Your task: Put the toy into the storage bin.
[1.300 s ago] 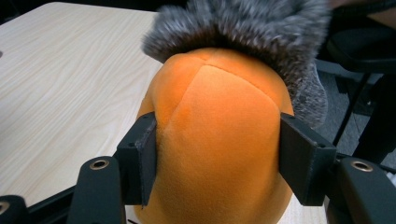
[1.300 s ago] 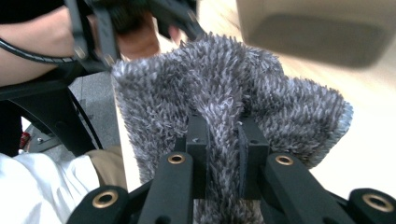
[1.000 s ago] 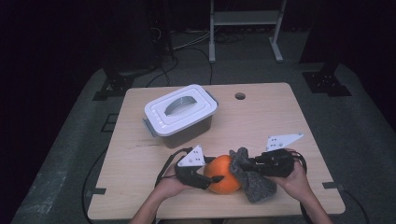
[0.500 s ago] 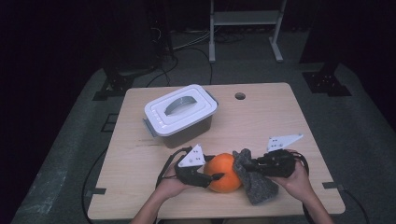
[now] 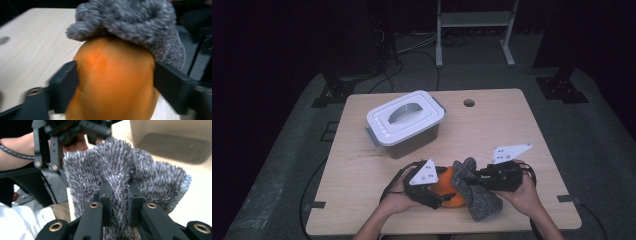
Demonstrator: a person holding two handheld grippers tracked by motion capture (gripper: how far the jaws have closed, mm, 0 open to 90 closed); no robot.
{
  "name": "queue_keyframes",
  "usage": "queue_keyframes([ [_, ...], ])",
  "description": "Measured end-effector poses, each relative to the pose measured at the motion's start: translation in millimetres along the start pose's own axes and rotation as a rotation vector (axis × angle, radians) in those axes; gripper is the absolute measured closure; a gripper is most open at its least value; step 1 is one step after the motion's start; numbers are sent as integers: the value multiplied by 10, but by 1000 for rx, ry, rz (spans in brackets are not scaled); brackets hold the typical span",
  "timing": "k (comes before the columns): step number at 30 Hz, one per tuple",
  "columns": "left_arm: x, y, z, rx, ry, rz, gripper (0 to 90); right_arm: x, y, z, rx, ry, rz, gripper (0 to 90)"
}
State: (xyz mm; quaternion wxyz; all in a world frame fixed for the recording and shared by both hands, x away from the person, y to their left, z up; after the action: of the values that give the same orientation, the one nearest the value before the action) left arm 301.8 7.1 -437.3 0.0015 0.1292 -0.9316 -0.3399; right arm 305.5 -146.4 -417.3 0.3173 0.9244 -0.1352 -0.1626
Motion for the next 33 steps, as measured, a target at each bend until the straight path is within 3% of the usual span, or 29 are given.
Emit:
queue_keyframes([
  [3, -37, -36, 42, -21, 22, 11, 82, 13, 2, 42, -4, -4, -15, 775],
  [4, -49, -70, 83, -27, 40, 39, 82, 20, 10, 48, -7, -1, -10, 775],
  [8, -64, -69, 131, -20, 31, 63, 156, 84, 24, 101, -16, -18, -6, 775],
  [10, -78, -25, 136, -9, 19, 39, 285, 126, 33, 137, -26, -31, 6, 775],
  [12, -96, 20, 120, -12, 15, 10, 350, 178, 50, 178, -44, -46, 34, 775],
  [14, -109, 57, 91, -24, 10, -19, 365, 195, 91, 176, -31, -56, 45, 778],
  [16, -116, 83, 67, -55, -25, -93, 374, 163, 119, 124, -2, -46, 52, 779],
  [18, -137, 91, 51, -79, -33, -144, 376, 99, 125, 46, 32, -33, 39, 779],
  [20, -144, 78, 52, -81, -22, -157, 376, 50, 101, -18, 47, -20, 33, 777],
  [23, -139, 50, 65, -83, -7, -150, 361, 36, 46, -42, 42, -15, 34, 777],
  [24, -113, 27, 74, -98, -13, -134, 341, 69, -49, 20, -1, -21, 42, 777],
  [25, -95, 13, 73, -96, -10, -129, 331, 82, -67, 40, -1, -29, 34, 777],
  [27, -65, -3, 65, -89, -8, -113, 313, 118, -67, 76, -7, -42, 28, 777],
  [29, -37, -11, 51, -86, -13, -90, 290, 173, -28, 118, -13, -54, 51, 777],
  [33, 73, -44, 28, -65, -37, -9, 280, 286, 19, 224, -30, -98, 76, 774],
])
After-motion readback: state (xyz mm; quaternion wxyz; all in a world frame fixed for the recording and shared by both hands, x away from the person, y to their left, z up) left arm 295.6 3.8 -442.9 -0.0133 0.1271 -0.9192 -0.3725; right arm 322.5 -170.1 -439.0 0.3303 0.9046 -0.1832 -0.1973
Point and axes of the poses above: each handheld gripper's, and its own axes: y roughly backward along the jaws, z roughly out of its underside, x roughly to its right, the point moved 7 cm from there along -y, roughly forward along the jaws, and after that the axes turned 9 degrees about -x, right-handed, at the moved point
